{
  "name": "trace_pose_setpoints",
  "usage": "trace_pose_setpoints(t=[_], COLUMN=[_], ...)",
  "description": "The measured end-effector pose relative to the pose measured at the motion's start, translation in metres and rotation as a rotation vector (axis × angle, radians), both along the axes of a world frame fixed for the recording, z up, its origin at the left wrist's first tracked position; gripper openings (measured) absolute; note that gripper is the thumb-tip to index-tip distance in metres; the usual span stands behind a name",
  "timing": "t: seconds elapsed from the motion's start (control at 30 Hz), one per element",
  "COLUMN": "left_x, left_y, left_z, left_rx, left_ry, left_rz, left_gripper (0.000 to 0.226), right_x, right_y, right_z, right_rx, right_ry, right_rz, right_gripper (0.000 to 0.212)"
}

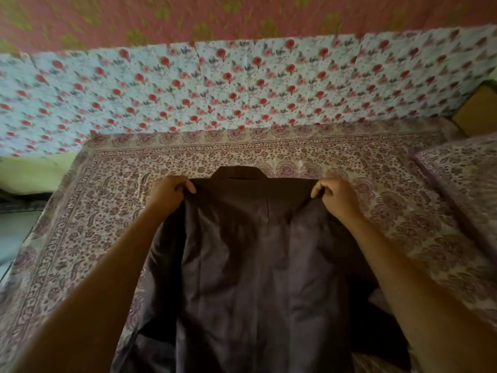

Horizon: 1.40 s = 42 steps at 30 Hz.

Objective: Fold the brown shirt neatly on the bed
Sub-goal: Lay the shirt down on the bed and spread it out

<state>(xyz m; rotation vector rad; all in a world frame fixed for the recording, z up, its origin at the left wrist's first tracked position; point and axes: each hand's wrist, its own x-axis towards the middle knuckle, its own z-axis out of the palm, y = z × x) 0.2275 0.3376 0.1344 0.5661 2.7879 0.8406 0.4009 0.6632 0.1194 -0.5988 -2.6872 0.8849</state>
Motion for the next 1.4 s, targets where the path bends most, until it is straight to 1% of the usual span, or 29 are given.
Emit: trace_pose_setpoints(t=[0.03, 0.1, 0.17, 0.3, 0.33, 0.4, 0.47, 0.5, 0.6, 0.63, 0.7, 0.77, 0.83, 0.87, 0.93, 1.0, 1.03, 1.1, 1.13, 1.2, 1.27, 1.3, 1.33, 1.37, 1.4], left_x=[-0.007, -0.02, -0.034, -0.072, -0.081, -0.105, -0.132, -0.143, -0.162, -0.163, -0.159, -0.161, -0.169, -0.175, -0.187, -0.198, -0.203, -0.211, -0.214, -0.215, -0.217, -0.22, -0.223, -0.228, -0.233], left_y=[0.005, 0.018, 0.03, 0.053, 0.058, 0.071, 0.083, 0.088, 0.104, 0.107, 0.112, 0.109, 0.1, 0.096, 0.091, 0.089, 0.088, 0.086, 0.084, 0.08, 0.076, 0.076, 0.076, 0.078, 0.08], left_z=[-0.019, -0.056, -0.091, -0.143, -0.148, -0.161, -0.176, -0.186, -0.222, -0.237, -0.259, -0.276, -0.285, -0.288, -0.291, -0.292, -0.291, -0.285, -0.28, -0.267, -0.257, -0.254, -0.255, -0.257, -0.259], left_rx=[-0.035, -0.079, -0.128, -0.27, -0.262, -0.23, -0.265, -0.317, -0.625, -0.664, -0.626, -0.501, -0.32, -0.261, -0.254, -0.27, -0.245, -0.127, -0.071, -0.044, 0.021, 0.089, 0.145, 0.132, 0.04], left_ry=[-0.002, 0.009, -0.001, -0.015, -0.009, 0.026, 0.049, 0.062, 0.034, 0.013, 0.018, 0.074, 0.079, 0.063, 0.035, -0.029, -0.075, -0.18, -0.249, -0.404, -0.481, -0.483, -0.432, -0.321, -0.176], left_rz=[0.011, -0.007, -0.058, -0.16, -0.18, -0.2, -0.203, -0.204, -0.194, -0.172, -0.108, 0.009, 0.173, 0.243, 0.307, 0.33, 0.35, 0.388, 0.372, 0.259, 0.202, 0.206, 0.221, 0.232, 0.229], left_gripper=[0.049, 0.045, 0.043, 0.051, 0.052, 0.063, 0.06, 0.06, 0.069, 0.066, 0.055, 0.049, 0.045, 0.043, 0.038, 0.035, 0.033, 0.035, 0.035, 0.028, 0.021, 0.018, 0.016, 0.014, 0.017], right_x=[-0.012, -0.034, -0.05, -0.086, -0.096, -0.12, -0.145, -0.155, -0.174, -0.175, -0.173, -0.172, -0.175, -0.178, -0.185, -0.193, -0.197, -0.204, -0.207, -0.21, -0.211, -0.212, -0.213, -0.215, -0.217], right_y=[0.003, 0.005, 0.006, 0.027, 0.032, 0.042, 0.049, 0.05, 0.047, 0.044, 0.038, 0.039, 0.05, 0.059, 0.074, 0.082, 0.085, 0.092, 0.095, 0.102, 0.108, 0.11, 0.112, 0.113, 0.115], right_z=[-0.017, -0.051, -0.082, -0.135, -0.14, -0.153, -0.165, -0.172, -0.207, -0.22, -0.244, -0.263, -0.275, -0.28, -0.285, -0.286, -0.286, -0.281, -0.277, -0.272, -0.27, -0.269, -0.27, -0.269, -0.268], right_rx=[0.009, 0.058, 0.141, 0.295, 0.318, 0.364, 0.41, 0.429, 0.455, 0.449, 0.456, 0.462, 0.423, 0.4, 0.345, 0.315, 0.309, 0.278, 0.244, 0.132, 0.009, -0.027, -0.038, -0.032, -0.02], right_ry=[-0.043, -0.098, -0.163, -0.264, -0.261, -0.251, -0.261, -0.287, -0.486, -0.537, -0.534, -0.424, -0.296, -0.268, -0.292, -0.327, -0.335, -0.33, -0.319, -0.283, -0.23, -0.213, -0.213, -0.217, -0.216], right_rz=[-0.003, -0.002, 0.064, 0.17, 0.17, 0.154, 0.125, 0.117, 0.083, 0.075, 0.098, 0.087, -0.034, -0.105, -0.203, -0.257, -0.276, -0.284, -0.277, -0.268, -0.298, -0.317, -0.331, -0.342, -0.354], right_gripper=[0.045, 0.035, 0.033, 0.053, 0.056, 0.058, 0.061, 0.063, 0.068, 0.066, 0.062, 0.061, 0.058, 0.057, 0.053, 0.042, 0.036, 0.03, 0.028, 0.025, 0.022, 0.022, 0.022, 0.023, 0.023])
